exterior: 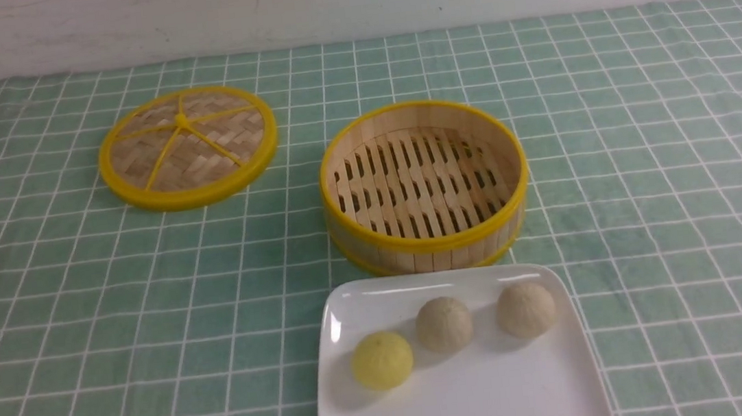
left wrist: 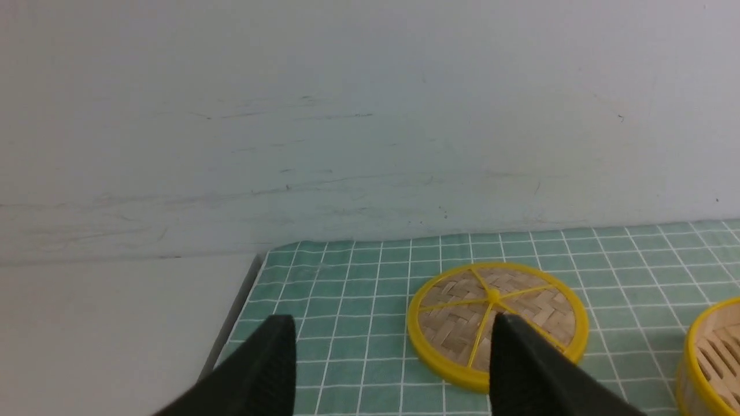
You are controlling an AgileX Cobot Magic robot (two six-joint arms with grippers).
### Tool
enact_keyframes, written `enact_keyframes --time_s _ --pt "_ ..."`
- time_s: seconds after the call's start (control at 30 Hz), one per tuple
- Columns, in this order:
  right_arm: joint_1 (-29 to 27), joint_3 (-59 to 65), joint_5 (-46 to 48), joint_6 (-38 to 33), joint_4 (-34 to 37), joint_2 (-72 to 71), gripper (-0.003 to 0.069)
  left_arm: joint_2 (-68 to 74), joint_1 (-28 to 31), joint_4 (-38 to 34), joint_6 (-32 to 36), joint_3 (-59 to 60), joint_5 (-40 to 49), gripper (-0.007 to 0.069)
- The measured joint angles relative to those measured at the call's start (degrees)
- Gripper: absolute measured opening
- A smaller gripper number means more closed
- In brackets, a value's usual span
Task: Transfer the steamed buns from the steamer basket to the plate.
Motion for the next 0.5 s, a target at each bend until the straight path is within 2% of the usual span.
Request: enact_keyframes --time_s 0.03,0.23,0.4,0.5 --pt "0.00 6.49 -4.13 -0.04 0.00 -4.15 0.0431 0.00 0.00 2.33 -2.30 1.62 -1.41 0.0459" --pt "0.00 24.70 -24.62 -0.04 0.00 -13.35 0.0431 0.00 0.00 9.57 -8.31 5.88 -2.66 0.0454" --pt "0.00 39.56 -38.27 -0.04 -0.46 -14.42 0.0431 0.00 0.00 10.65 -10.47 6.98 -3.33 0.0428" --pt "0.00 46.11 -43.28 -0.04 -0.52 -14.42 0.0431 0.00 0.00 10.79 -10.59 7.07 -3.80 0.0421"
